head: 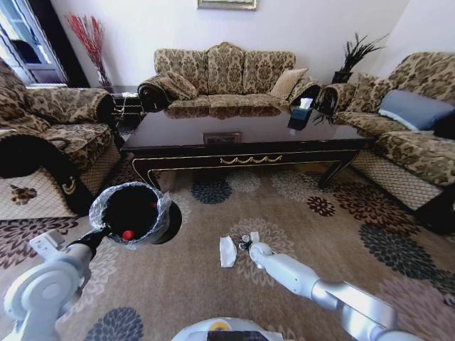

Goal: Move to the front of the table and pick up the trash from the floor, then place it into the trash bin.

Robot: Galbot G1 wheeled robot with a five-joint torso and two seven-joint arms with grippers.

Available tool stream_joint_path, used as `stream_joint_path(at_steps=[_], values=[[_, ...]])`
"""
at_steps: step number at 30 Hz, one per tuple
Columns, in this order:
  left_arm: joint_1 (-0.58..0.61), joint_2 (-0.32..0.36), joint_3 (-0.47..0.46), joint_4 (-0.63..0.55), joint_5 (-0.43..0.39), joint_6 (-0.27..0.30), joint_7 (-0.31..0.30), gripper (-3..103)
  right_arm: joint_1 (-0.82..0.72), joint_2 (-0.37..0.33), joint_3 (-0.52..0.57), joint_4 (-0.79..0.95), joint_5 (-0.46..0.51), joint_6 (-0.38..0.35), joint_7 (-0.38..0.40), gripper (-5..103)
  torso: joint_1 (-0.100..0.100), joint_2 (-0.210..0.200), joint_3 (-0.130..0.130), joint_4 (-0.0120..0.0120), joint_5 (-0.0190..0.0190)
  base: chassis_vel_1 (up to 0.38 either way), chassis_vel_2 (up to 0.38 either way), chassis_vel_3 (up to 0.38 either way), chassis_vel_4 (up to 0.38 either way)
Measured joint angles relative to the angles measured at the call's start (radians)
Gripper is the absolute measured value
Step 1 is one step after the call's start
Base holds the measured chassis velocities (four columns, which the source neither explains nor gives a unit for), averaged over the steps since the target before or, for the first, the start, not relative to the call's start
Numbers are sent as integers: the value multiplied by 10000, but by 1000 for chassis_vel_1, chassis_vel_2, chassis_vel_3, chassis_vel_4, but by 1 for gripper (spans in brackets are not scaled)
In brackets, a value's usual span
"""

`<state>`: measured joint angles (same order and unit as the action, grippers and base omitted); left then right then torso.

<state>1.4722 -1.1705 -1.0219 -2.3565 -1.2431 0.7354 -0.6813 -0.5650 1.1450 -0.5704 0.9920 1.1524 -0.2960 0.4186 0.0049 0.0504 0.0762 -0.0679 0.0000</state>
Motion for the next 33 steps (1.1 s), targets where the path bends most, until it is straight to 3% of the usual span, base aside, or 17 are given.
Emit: stream_joint_path(at_steps=[1, 4, 16, 19, 21, 25, 28, 33], values=[[0, 0, 9, 10, 11, 0, 3, 2, 3, -8, -1, 0, -20, 8, -20, 43, 0, 1, 0, 0, 0, 0, 0, 0, 0], [-1, 0, 26, 20, 37, 0, 7, 2, 10, -35, -9, 10, -69, 23, -58, 27, 0, -1, 0, 0, 0, 0, 0, 0, 0], [-17, -17, 72, 46, 90, 0, 36, 2, 16, -116, -17, 20, -262, 101, -152, 8, 0, 0, 0, 0, 0, 0, 0, 0, 0], [-27, -16, 54, 45, 93, 0, 42, 2, 16, -221, -45, 114, -403, 182, -261, 19, 0, 0, 0, 0, 0, 0, 0, 0, 0], [-28, -15, 46, 46, 94, 0, 43, 2, 16, -249, -61, 136, -432, 211, -303, 19, 0, 0, 0, 0, 0, 0, 0, 0, 0], [-13, 1, -30, 45, 97, 0, 49, 2, 79, -604, -321, 449, -976, 326, -609, 41, 0, 0, 0, 0, -1, 0, 0, 0, 0], [-10, 8, -35, 46, 97, -1, 51, 2, 101, -719, -421, 531, -1207, 326, -678, 46, 0, 0, 0, 0, -1, 0, 0, 0, 0], [7, 91, -41, 105, 90, -1, 91, 2, 136, -993, -557, 637, -1702, 295, -918, 68, 0, 0, 0, 0, 0, 0, 0, 0, 0]])
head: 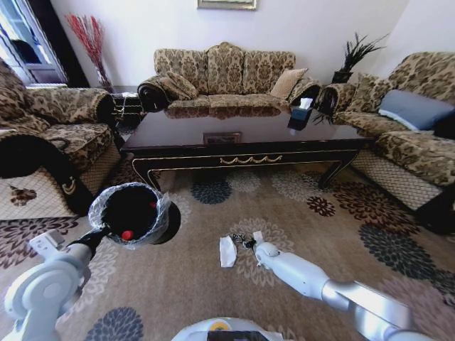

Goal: Move to the front of the table and pick up the trash from the floor, then place it into the trash bin.

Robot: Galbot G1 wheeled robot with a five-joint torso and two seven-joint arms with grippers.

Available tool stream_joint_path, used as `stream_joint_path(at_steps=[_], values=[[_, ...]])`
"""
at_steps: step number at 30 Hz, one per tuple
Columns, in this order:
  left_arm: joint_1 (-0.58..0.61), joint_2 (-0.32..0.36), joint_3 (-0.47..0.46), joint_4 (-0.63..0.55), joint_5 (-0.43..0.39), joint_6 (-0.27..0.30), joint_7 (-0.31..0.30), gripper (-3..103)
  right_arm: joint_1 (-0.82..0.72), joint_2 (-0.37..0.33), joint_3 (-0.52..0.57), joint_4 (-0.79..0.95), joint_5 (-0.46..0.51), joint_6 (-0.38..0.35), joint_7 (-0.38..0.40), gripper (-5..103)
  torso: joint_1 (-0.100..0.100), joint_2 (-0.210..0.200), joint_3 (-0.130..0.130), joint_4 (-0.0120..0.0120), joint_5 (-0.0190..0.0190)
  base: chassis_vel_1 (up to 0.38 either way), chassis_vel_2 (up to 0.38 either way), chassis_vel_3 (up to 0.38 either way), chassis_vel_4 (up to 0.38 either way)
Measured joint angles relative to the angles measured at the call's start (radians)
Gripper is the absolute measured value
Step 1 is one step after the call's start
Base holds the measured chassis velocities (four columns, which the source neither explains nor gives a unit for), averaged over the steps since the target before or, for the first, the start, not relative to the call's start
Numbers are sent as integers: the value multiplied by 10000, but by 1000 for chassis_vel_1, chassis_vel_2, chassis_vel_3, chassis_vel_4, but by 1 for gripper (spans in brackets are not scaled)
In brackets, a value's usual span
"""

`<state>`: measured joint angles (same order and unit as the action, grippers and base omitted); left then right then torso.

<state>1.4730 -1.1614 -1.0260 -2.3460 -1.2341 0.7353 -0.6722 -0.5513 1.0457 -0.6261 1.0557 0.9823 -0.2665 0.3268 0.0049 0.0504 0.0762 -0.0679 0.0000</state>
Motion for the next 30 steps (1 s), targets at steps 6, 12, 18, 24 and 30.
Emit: stream_joint_path(at_steps=[6, 12, 18, 24, 30], values=[[38, 118, 9, 198, -65, 0, 117, 2, 0, -95, 412, 7, -317, 9, -161, 90, 0, 0, 0, 0, 2, 0, 0, 0, 0], [118, 330, 89, 570, -58, -3, 107, 2, -8, -464, 1336, 165, -2017, 441, -1702, 100, 0, 0, 0, 1, -3, 0, 0, 0, 0], [47, 704, -314, 920, -370, -4, -29, 2, 109, -819, 1945, -75, -3529, 1431, -4906, 100, 0, 0, 0, 0, -1, 0, 0, 0, 0], [-20, 1033, -935, 1466, -666, -6, -94, 2, 342, -651, 2060, -636, -4258, 2054, -6704, 100, 0, 0, 0, -1, 1, 0, 0, 0, 0], [41, 1029, -1073, 1916, -581, -6, -99, 2, 615, -70, 1958, -1295, -5163, 2433, -7388, 100, 0, 0, 0, 4, -2, 0, 0, 0, 0]])
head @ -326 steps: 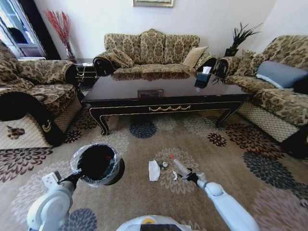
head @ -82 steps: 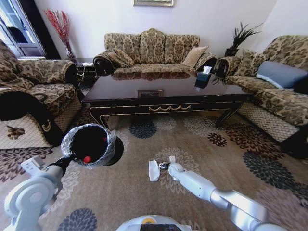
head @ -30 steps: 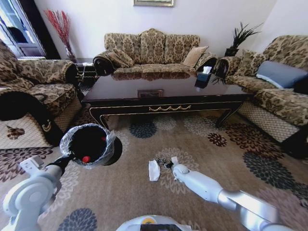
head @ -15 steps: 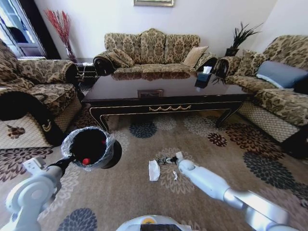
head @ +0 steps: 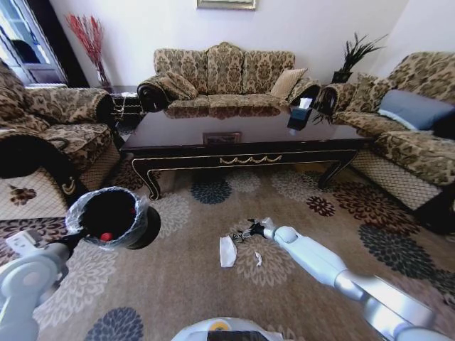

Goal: Move to the front of the table and pick up the trash from the floor, then place it into the trash bin.

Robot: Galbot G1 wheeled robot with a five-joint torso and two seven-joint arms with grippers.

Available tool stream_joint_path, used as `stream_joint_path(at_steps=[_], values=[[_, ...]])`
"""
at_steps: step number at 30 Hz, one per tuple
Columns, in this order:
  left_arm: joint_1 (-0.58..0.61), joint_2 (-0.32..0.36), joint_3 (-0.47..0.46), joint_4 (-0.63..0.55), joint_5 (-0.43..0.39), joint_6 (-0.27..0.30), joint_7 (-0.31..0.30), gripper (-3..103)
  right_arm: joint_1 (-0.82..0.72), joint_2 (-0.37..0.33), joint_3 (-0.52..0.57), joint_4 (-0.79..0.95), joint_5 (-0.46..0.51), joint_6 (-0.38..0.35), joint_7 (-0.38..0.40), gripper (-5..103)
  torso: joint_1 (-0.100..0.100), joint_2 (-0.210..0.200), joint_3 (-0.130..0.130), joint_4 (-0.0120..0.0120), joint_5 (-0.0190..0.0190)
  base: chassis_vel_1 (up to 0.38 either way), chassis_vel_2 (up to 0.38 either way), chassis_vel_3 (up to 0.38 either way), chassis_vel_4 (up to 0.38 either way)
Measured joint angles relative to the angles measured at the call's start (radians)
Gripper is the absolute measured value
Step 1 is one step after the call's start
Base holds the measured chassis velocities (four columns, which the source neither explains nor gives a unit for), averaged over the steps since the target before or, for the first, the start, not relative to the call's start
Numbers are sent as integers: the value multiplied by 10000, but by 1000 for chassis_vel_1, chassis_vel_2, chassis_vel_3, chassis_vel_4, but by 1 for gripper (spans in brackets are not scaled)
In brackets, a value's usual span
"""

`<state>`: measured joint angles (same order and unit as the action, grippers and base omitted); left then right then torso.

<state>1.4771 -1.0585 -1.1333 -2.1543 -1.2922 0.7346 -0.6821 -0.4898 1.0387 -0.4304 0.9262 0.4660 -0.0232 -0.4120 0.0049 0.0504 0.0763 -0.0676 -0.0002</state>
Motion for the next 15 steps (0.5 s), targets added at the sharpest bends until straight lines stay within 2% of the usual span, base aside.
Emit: stream_joint_path(at_steps=[9, 15], values=[[74, 37, -62, 27, -28, 0, 5, 2, -134, 230, 109, -776, -1290, 374, -143, 100, 0, 0, 0, -8, 3, 0, 0, 0, 0], [58, 53, -30, 98, -40, 0, 24, 2, -183, 359, 61, -837, -892, 362, -207, 100, 1, 0, 0, -3, 1, 0, 0, 0, 0]])
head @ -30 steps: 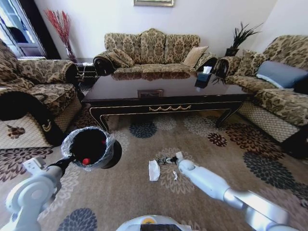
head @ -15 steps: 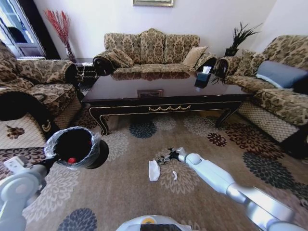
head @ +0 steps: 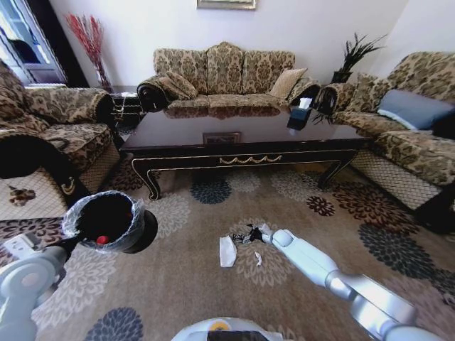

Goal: Move to the front of the table and pick up the trash from the floor, then place it into the trash bin.

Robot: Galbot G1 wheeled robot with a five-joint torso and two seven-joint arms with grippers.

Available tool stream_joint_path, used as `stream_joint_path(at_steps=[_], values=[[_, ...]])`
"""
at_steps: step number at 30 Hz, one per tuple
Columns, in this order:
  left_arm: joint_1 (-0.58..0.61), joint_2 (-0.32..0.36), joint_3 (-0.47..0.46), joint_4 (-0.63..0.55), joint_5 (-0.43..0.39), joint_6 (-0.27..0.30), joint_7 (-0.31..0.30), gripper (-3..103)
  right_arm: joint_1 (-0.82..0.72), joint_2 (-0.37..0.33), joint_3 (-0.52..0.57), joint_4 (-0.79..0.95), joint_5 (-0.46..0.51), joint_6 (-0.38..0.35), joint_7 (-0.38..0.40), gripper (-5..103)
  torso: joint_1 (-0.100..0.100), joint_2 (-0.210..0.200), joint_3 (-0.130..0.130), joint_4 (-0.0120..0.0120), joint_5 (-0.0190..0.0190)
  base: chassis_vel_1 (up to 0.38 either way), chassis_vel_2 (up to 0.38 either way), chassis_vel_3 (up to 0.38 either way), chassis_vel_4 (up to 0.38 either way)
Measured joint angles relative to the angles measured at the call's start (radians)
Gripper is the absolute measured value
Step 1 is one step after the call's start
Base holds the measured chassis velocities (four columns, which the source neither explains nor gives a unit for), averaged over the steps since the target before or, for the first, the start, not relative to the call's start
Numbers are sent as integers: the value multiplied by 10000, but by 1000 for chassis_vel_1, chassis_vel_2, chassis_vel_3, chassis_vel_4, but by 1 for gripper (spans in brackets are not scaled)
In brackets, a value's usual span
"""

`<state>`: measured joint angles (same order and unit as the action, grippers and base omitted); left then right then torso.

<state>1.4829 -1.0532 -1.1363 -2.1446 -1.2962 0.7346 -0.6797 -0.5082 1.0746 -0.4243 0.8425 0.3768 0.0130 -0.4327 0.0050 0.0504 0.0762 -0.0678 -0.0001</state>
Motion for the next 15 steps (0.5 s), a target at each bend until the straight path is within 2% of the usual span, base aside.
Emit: stream_joint_path(at_steps=[14, 15], values=[[76, -124, -152, -217, -19, 0, 23, 2, 89, 631, -325, -734, 254, -53, 85, 100, 0, 0, 1, -1, 0, 0, 0, 0, 0], [93, -132, -183, -240, -19, 0, 23, 2, 123, 742, -329, -910, 285, -55, 124, 103, 0, 0, 0, -1, 1, 0, 0, 0, 0]])
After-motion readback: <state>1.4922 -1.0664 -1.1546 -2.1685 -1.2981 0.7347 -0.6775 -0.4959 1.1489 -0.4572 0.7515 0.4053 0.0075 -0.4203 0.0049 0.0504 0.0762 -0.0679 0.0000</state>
